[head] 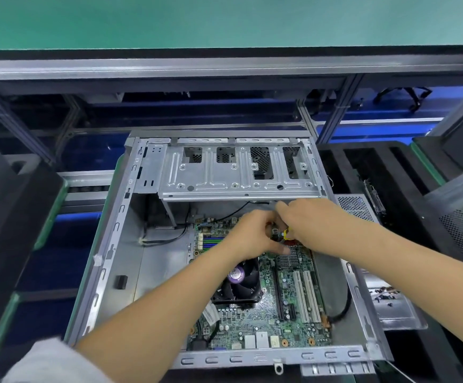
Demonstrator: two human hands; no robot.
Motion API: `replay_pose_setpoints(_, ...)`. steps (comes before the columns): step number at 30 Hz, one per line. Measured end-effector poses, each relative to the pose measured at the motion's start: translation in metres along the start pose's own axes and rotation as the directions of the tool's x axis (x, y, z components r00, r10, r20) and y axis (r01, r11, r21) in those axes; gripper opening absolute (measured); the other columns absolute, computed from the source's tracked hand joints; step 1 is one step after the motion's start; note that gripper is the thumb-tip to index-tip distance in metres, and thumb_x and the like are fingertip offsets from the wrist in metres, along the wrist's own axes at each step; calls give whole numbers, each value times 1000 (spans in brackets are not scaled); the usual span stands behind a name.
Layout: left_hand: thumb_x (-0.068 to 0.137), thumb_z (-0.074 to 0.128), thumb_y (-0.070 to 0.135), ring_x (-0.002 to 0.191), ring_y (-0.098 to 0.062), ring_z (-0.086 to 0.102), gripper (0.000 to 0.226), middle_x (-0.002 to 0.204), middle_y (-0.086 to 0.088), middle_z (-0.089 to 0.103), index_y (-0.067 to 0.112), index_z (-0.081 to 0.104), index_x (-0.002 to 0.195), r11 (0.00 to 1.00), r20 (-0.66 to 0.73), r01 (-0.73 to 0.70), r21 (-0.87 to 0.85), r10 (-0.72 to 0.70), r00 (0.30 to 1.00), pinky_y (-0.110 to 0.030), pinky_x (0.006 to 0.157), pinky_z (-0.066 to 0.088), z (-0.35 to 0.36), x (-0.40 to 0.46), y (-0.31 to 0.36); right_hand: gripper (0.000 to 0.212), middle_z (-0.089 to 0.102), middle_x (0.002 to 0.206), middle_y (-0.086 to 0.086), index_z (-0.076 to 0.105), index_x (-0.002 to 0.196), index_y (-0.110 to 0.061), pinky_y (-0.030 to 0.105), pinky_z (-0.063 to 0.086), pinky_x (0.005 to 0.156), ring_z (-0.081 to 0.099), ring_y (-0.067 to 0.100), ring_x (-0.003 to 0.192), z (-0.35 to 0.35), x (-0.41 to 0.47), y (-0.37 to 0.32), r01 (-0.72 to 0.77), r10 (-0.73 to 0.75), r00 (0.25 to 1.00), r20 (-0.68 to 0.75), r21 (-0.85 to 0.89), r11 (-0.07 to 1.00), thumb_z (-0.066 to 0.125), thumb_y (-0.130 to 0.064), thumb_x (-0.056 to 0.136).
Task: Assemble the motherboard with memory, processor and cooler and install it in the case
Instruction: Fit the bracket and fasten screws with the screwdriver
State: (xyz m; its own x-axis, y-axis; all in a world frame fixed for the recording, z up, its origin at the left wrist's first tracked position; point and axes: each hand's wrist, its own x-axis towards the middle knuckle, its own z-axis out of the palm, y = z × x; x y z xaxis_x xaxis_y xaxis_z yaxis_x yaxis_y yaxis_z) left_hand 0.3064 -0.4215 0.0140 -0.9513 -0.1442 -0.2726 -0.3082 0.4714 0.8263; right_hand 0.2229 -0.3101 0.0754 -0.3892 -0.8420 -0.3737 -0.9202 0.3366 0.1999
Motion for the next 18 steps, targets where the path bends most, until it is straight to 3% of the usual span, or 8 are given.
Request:
replay_pose_setpoints(2,67,86,23,53,-10,36,29,60,4,46,14,63,83,999,-51,-17,35,19,999,-27,52,26,3,5,1,33,50,106,7,38,111,-13,35,46,65,59,26,89,-3,-3,3,21,-32,997,74,137,990,60,-13,86)
replay_pose_setpoints(4,67,86,23,49,-6,32,34,54,11,40,22,52,65,999,-69,-23,25,25,997,-27,50,24,6,7,-1,30,40,109,6,40,105,-15,30,39,58,54,22,78,-8,-7,3,66,-81,994,74,188,980,60,-6,84)
replay_pose_setpoints(6,67,86,21,49,-5,32,40,50,12,37,25,47,61,995,-63,-62,-83,57,996,-27,51,24,9,8,-2,33,37,112,5,43,109,-13,26,33,54,53,19,72,-12,-6,2,88,-91,995,28,117,989,62,-5,83)
replay_pose_setpoints(10,72,82,16,49,-3,34,42,43,14,43,28,52,45,979,-110,-110,-173,92,990,-24,53,28,7,10,-5,29,57,104,4,43,116,-8,32,37,59,65,24,89,-13,-1,-8,12,-31,992,-119,-158,987,54,-24,95)
replay_pose_setpoints(12,76,78,16,45,0,30,43,39,15,42,35,58,44,980,-58,-124,-155,117,991,-23,51,26,4,9,-5,29,63,99,2,43,115,-8,31,36,60,66,23,86,-12,-1,-9,-29,-4,989,-145,-223,974,49,-31,98)
replay_pose_setpoints(15,82,74,19,44,-5,21,45,39,12,29,44,59,48,976,9,-152,-154,155,988,-27,54,17,-1,6,-2,38,47,117,11,38,120,-10,29,33,55,63,26,88,-18,-8,-2,18,-20,998,-61,-43,999,60,-17,89)
replay_pose_setpoints(18,82,74,18,47,-6,20,39,42,12,25,33,56,52,973,23,-163,-165,169,985,-28,58,15,-5,7,-5,35,45,113,8,47,116,-11,30,34,54,61,25,86,-29,-11,0,57,-59,997,-47,-35,998,60,-5,84)
